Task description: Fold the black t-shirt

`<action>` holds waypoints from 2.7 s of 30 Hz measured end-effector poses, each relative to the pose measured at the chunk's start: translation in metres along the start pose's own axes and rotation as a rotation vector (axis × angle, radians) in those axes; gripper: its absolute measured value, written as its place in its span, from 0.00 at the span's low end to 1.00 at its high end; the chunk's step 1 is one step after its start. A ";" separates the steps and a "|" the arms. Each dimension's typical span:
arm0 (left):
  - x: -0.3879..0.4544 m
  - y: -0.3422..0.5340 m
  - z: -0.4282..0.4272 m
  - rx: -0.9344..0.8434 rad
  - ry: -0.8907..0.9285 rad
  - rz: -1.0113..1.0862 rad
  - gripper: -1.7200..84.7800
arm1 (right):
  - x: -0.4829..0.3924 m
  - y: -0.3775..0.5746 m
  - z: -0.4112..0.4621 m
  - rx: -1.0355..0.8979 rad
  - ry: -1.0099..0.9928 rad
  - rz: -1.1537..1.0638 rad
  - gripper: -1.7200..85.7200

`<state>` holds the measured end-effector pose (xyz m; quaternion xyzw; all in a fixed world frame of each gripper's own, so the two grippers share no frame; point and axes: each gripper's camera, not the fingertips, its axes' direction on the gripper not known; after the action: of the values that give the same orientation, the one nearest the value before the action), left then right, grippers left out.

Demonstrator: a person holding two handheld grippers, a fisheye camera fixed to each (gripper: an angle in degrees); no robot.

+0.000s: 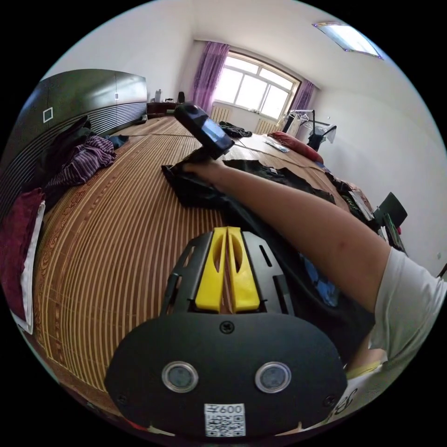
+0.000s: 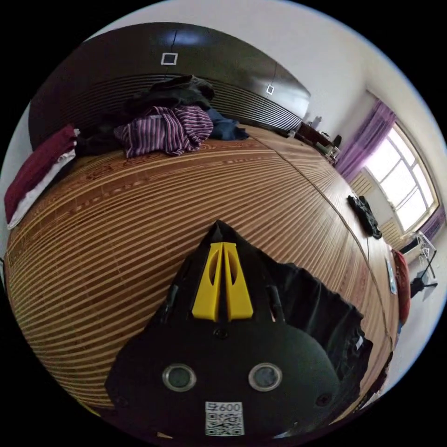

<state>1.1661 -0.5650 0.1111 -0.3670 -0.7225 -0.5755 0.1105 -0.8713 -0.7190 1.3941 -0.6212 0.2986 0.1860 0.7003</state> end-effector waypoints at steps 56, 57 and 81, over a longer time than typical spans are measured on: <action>-0.091 -0.467 -0.068 -0.322 0.091 0.291 0.03 | 0.386 0.282 -0.437 -0.434 0.626 0.770 0.01; -0.083 -0.472 -0.068 -0.319 0.079 0.300 0.03 | 0.372 0.285 -0.465 -0.325 0.598 0.766 0.01; -0.018 -0.476 0.051 -0.299 0.048 0.349 0.03 | 0.350 0.238 -0.529 -0.316 0.413 0.707 0.01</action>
<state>0.8794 -0.5583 -0.2732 -0.4850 -0.5519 -0.6567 0.1699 -0.8574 -1.2392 0.9595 -0.6043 0.5947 0.3294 0.4156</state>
